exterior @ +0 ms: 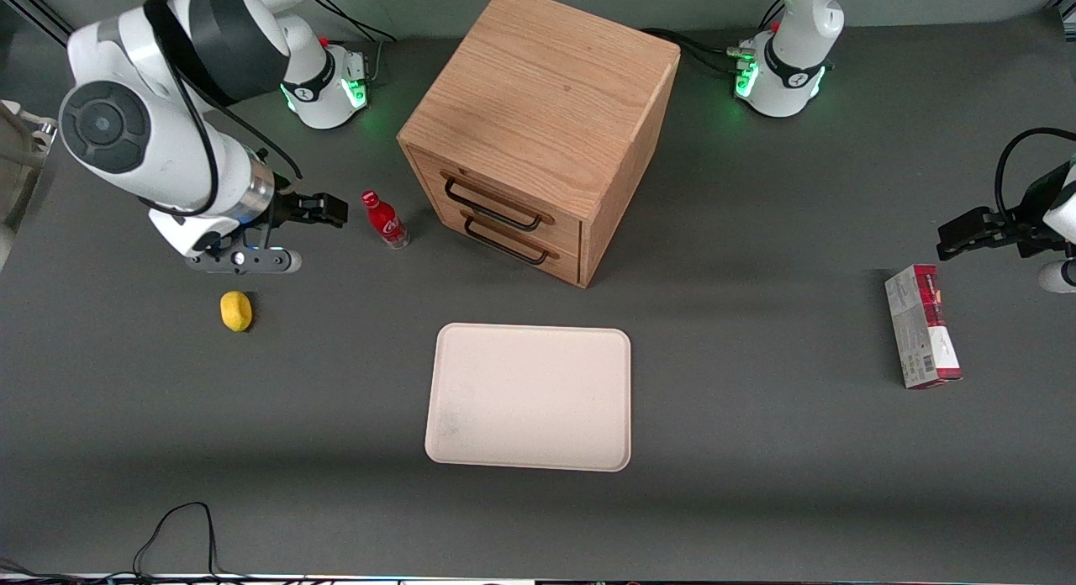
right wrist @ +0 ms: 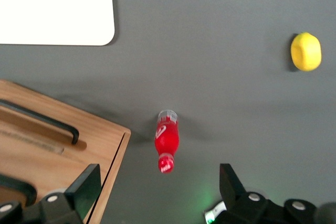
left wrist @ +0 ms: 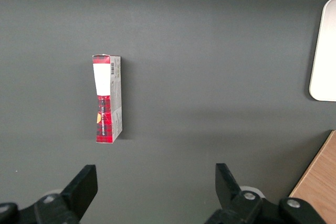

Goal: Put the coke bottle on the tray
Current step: 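Move the open right gripper over the red Coca-Cola bottle's cap end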

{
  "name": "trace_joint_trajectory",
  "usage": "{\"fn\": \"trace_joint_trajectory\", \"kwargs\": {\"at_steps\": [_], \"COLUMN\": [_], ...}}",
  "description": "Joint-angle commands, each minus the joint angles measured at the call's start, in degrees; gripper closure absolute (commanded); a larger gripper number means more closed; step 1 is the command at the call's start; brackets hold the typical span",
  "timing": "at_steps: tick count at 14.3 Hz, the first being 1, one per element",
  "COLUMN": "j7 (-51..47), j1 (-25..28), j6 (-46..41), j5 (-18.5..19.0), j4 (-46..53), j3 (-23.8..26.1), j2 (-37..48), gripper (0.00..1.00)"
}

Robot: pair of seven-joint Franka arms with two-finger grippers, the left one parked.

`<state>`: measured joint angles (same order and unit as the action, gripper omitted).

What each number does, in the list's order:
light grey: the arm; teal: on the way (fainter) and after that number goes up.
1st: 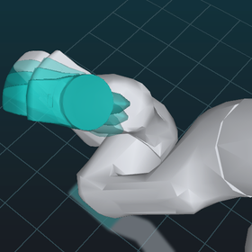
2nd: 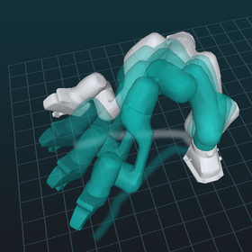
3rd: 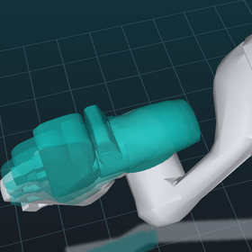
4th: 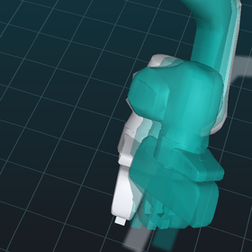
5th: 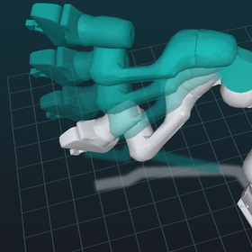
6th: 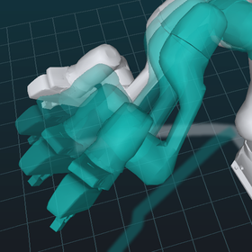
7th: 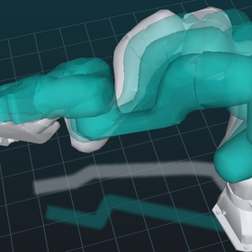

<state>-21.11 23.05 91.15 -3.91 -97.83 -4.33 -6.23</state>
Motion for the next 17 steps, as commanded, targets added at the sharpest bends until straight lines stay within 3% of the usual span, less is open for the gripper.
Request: {"fn": "trace_joint_trajectory", "kwargs": {"at_steps": [1, 4, 10, 12, 17], "j7": [-1.13, -1.22, -3.92, -8.23, -9.48], "j1": [1.64, 3.13, 3.84, 8.22, 10.35], "j6": [10.15, 17.64, 21.61, 23.45, 30.05], "j5": [-1.19, -1.10, -1.10, -1.01, -0.58], "j4": [-10.60, -18.78, -34.69, -37.42, -44.38], "j3": [-0.06, -0.06, 0.11, 0.03, 0.03], "j2": [3.14, 3.67, 15.17, 15.89, 17.39], "gripper": [0.00, 0.00, 0.00, 0.00, 0.00]}}
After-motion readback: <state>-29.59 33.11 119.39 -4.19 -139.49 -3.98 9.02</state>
